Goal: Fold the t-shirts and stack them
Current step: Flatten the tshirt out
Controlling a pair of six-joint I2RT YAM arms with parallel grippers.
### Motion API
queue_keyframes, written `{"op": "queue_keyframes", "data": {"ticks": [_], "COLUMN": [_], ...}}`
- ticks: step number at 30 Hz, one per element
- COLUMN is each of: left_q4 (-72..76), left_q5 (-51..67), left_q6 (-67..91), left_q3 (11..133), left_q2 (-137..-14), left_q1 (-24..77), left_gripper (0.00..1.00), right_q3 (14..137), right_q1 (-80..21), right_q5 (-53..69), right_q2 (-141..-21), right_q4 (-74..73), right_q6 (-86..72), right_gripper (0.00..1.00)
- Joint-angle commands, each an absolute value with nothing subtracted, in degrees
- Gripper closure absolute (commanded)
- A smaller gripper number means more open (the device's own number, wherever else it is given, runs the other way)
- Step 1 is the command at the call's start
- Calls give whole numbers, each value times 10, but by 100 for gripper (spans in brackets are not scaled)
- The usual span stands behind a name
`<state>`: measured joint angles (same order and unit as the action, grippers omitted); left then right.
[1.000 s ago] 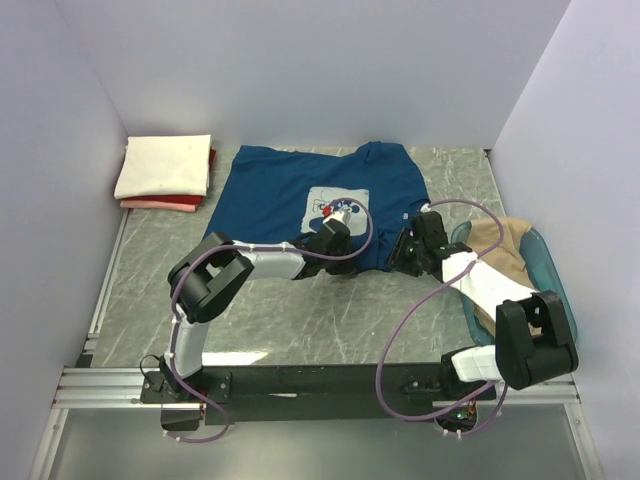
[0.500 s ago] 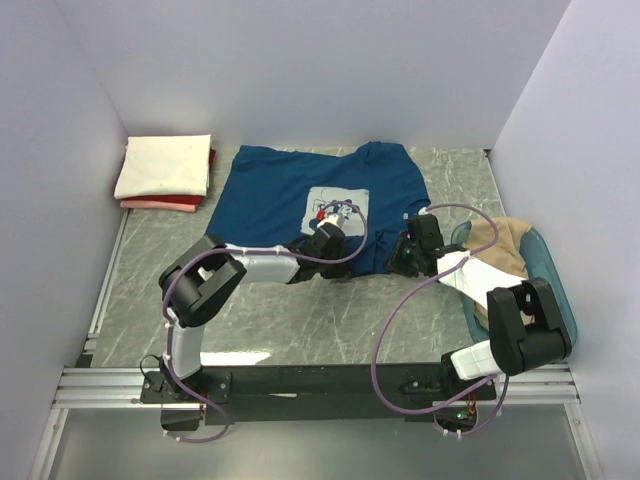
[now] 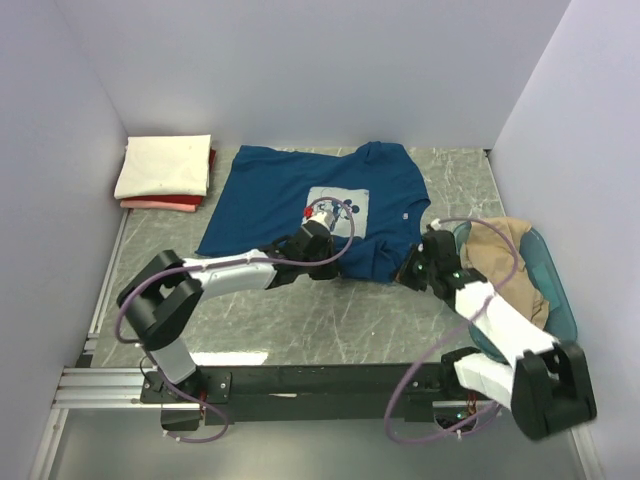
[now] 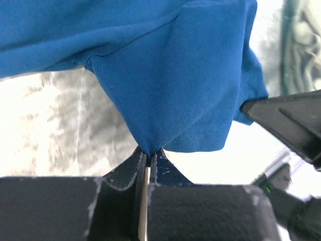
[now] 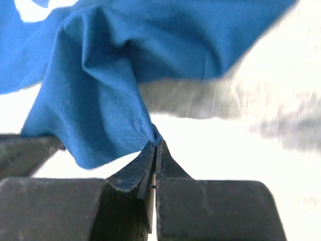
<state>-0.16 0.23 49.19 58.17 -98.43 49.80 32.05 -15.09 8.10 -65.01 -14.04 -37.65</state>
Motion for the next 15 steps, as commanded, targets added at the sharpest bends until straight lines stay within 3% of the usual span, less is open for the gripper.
{"op": "queue_keyframes", "data": {"ticks": [1, 8, 15], "left_q4": [-31, -28, -19], "left_q5": [34, 103, 147], "left_q6": [491, 504, 510], "left_q3": [563, 504, 460], "left_q2": [-936, -903, -911], "left_q1": [501, 501, 514], "left_gripper": [99, 99, 99], "right_q3": [287, 203, 171], "right_q1": [-148, -149, -152], "right_q5": [121, 200, 245], "right_q2": [-571, -384, -277], "right_q4": [-201, -307, -409], "right_q6": [-389, -446, -469], "right_gripper": [100, 100, 100]}}
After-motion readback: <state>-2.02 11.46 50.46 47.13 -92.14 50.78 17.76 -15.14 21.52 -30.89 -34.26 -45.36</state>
